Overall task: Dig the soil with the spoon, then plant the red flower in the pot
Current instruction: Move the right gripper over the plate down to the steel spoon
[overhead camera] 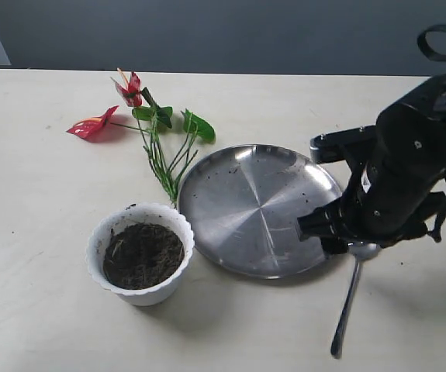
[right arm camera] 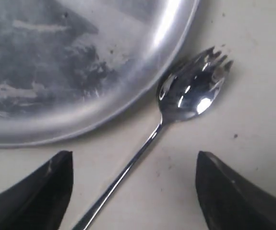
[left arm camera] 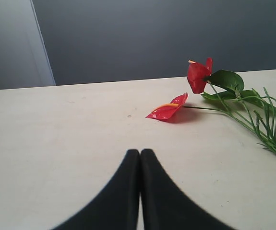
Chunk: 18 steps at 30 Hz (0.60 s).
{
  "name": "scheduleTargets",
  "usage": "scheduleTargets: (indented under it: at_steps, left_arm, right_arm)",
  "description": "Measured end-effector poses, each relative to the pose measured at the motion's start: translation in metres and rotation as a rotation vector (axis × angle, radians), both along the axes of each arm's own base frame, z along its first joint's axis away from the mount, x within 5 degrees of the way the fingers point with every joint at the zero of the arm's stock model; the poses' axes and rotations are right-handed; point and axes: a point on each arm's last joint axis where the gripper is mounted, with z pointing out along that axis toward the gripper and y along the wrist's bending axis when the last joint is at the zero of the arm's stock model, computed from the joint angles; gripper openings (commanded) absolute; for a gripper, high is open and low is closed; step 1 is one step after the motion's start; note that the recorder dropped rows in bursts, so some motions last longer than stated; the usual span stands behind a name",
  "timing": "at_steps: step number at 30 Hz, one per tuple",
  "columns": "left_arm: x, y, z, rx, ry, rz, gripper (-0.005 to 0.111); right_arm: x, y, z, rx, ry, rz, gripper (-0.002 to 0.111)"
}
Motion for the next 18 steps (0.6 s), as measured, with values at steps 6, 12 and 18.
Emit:
scheduleTargets:
  at_steps: [6, 12, 18]
  left_arm:
    - [0.000, 0.000, 0.000, 0.002, 0.000, 0.000, 0.000]
    - [0.000, 0.000, 0.000, 0.006, 0.000, 0.001, 0.000]
    - [0.000, 0.000, 0.000, 0.006, 0.000, 0.001, 0.000]
  right_arm:
    - [-0.015, -0.010, -0.018, -0.001, 0.042, -0.038, 0.067]
    - [-0.019, -0.012, -0.027, 0.049, 0.008, -0.086, 0.054]
    - [-0.018, -0.012, -0.027, 0.054, -0.012, -0.106, 0.055]
